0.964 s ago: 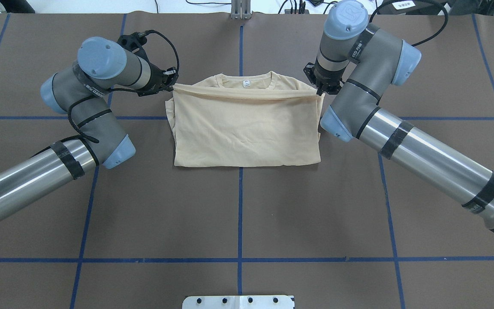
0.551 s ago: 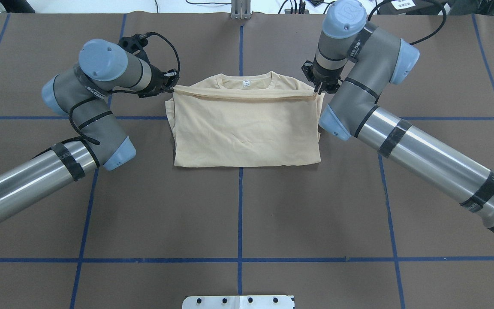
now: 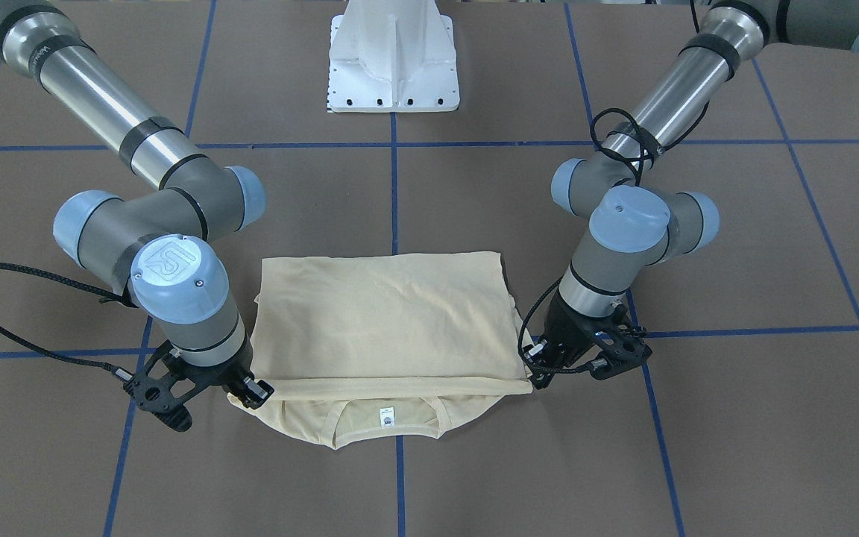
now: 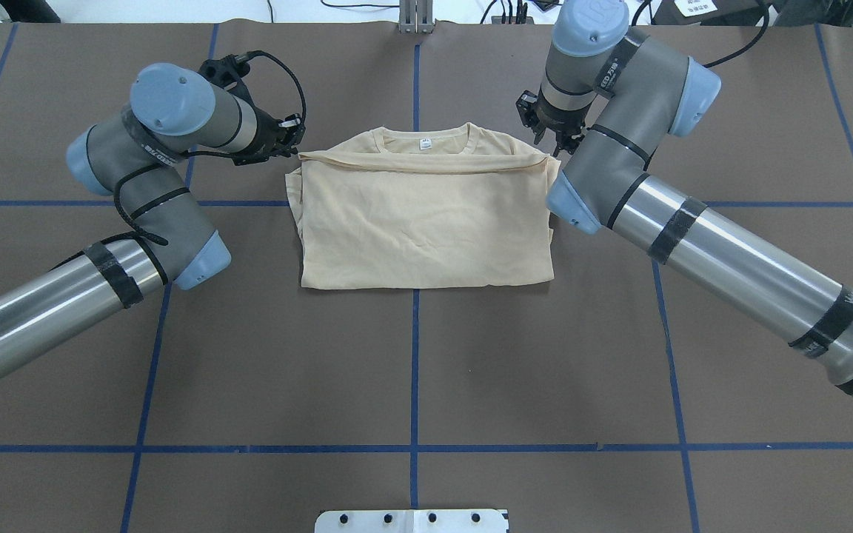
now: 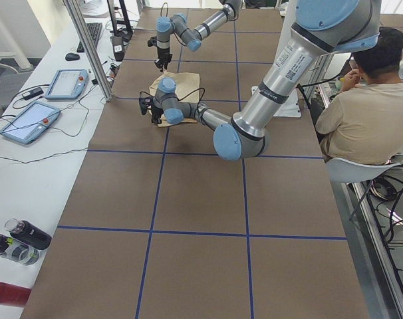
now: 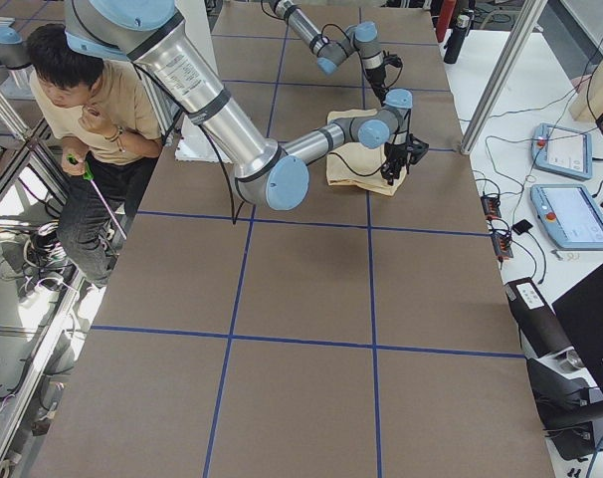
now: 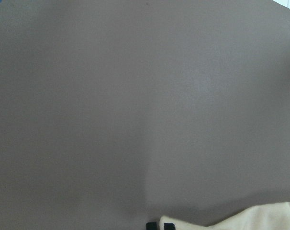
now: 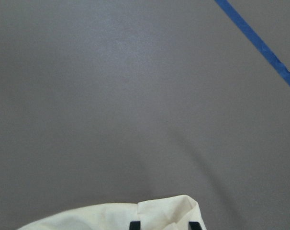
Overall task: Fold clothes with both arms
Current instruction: 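Release the hem and raise both grippers away from the shirt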
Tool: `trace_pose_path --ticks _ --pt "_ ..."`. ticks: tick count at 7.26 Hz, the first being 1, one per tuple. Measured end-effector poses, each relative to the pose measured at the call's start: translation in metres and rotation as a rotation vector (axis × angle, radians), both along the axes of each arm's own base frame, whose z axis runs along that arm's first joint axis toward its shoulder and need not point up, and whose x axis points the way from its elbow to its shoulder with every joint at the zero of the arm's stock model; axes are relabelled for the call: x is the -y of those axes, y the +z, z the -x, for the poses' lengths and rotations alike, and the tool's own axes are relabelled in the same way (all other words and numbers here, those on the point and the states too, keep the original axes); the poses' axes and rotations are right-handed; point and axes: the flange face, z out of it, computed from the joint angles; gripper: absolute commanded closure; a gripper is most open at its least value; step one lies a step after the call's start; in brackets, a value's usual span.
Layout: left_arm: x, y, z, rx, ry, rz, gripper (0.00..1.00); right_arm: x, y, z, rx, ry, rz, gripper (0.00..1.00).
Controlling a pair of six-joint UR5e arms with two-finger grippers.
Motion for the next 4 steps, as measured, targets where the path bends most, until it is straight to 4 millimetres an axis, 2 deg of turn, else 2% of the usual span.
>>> trace_pose_path --ticks 1,2,3,4 --pt "0.007 -0.002 0.011 -0.003 -0.013 -0.002 0.67 0.001 -0.007 -0.002 0.01 0.008 -0.004 0.36" --pt "0.011 -0.006 0.02 -0.009 -0.022 -0.007 0.67 -0.005 -0.012 -0.006 0.028 0.019 -0.006 0.35" --pt "0.011 -0.016 0.027 -0.025 -0.022 -0.017 0.65 -0.023 -0.011 -0.012 0.052 0.032 -0.007 0.25" --pt "0.006 -0.024 0.035 -0.046 -0.008 -0.021 0.65 -0.056 -0.005 -0.021 0.082 0.036 -0.012 0.2"
